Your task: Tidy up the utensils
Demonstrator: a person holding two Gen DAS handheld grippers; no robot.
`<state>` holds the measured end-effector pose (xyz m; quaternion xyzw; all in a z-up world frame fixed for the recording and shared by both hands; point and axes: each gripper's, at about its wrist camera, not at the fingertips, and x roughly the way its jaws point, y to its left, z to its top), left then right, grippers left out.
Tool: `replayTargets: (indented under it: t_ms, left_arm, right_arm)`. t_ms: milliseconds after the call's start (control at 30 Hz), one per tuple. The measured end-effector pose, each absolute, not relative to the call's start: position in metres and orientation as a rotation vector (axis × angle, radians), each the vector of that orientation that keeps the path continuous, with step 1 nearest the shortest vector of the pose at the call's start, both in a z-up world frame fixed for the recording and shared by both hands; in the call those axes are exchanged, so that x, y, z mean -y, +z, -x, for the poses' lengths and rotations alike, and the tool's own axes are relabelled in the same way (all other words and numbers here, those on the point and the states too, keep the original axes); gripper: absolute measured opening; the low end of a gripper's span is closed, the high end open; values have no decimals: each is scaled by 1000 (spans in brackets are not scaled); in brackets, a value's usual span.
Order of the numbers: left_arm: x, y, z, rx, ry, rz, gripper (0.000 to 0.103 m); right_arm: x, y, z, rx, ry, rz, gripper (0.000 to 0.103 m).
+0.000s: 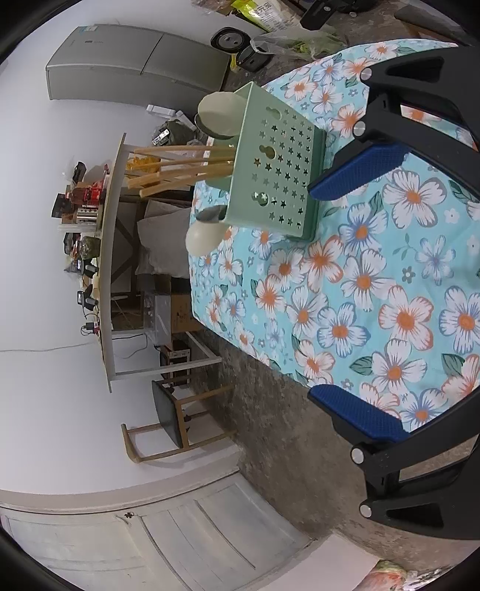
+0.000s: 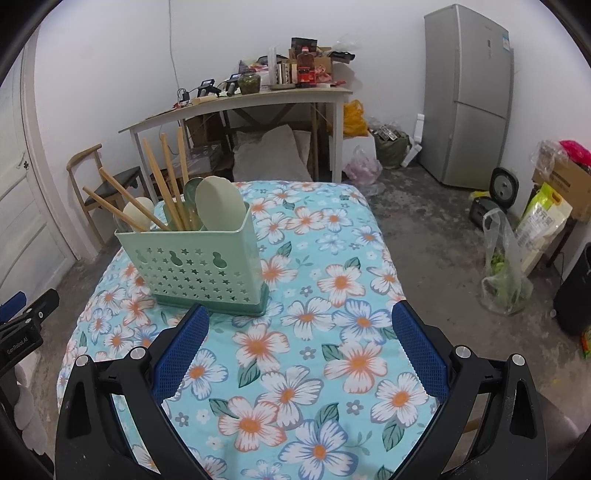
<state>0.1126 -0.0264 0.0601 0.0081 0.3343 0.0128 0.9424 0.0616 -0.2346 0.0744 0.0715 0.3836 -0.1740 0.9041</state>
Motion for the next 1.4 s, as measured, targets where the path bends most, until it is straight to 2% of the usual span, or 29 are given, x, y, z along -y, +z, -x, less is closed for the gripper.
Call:
replayTargets:
  t_ms: [1400]
  left_arm:
    - [23, 51, -110, -698, 2, -41, 98]
  right_arm:
    - [224, 71, -64, -800, -356, -133, 95]
